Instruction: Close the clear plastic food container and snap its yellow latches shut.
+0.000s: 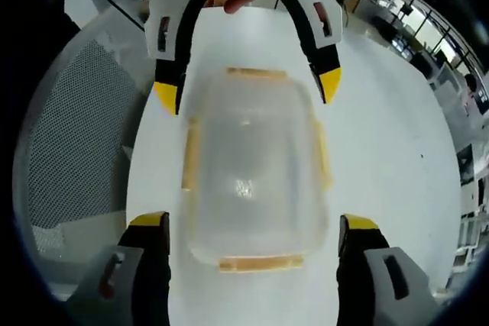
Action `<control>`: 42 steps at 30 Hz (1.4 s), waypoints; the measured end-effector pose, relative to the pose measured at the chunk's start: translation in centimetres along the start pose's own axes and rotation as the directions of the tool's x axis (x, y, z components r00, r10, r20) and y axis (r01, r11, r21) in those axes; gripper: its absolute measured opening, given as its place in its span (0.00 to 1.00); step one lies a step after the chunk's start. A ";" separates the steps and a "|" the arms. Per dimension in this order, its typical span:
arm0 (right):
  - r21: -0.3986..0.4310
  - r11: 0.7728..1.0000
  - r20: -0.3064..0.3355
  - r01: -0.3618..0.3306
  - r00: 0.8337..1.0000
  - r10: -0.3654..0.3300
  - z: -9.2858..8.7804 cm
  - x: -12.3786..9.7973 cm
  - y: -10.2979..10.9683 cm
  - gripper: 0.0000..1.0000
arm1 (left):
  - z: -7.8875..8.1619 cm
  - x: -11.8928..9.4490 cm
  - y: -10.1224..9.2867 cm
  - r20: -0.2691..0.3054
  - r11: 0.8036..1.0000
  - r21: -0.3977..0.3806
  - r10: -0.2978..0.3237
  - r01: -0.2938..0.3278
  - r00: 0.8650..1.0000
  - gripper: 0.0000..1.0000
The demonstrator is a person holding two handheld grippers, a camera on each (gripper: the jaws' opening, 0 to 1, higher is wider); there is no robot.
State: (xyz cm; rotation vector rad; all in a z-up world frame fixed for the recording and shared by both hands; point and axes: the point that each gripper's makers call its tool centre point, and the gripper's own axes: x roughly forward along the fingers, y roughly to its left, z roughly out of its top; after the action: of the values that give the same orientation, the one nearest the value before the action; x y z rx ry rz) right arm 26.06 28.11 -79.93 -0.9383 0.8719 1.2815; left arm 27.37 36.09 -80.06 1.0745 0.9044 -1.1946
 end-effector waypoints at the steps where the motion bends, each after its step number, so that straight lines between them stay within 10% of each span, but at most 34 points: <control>1: -0.004 1.000 -0.007 -0.003 1.000 0.003 -0.1 0.1 0.0 0.89 | 0.0 0.1 0.0 0.002 1.000 -0.003 -0.005 0.005 1.000 0.92; 13: -0.027 1.000 -0.050 -0.008 0.999 0.007 -0.8 0.4 -0.2 0.76 | -0.5 0.9 0.2 -0.047 0.998 0.059 0.024 -0.021 0.999 0.77; 42: -0.009 1.000 -0.051 -0.003 0.999 0.002 0.2 1.0 -0.1 0.75 | -1.1 0.7 0.0 0.023 1.000 0.008 0.027 -0.027 0.999 0.77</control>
State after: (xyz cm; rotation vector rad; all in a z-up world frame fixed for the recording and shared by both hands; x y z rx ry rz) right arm 26.24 28.64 -80.74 -0.9811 0.9073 1.2697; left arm 27.48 37.03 -80.98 1.0751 0.8652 -1.1868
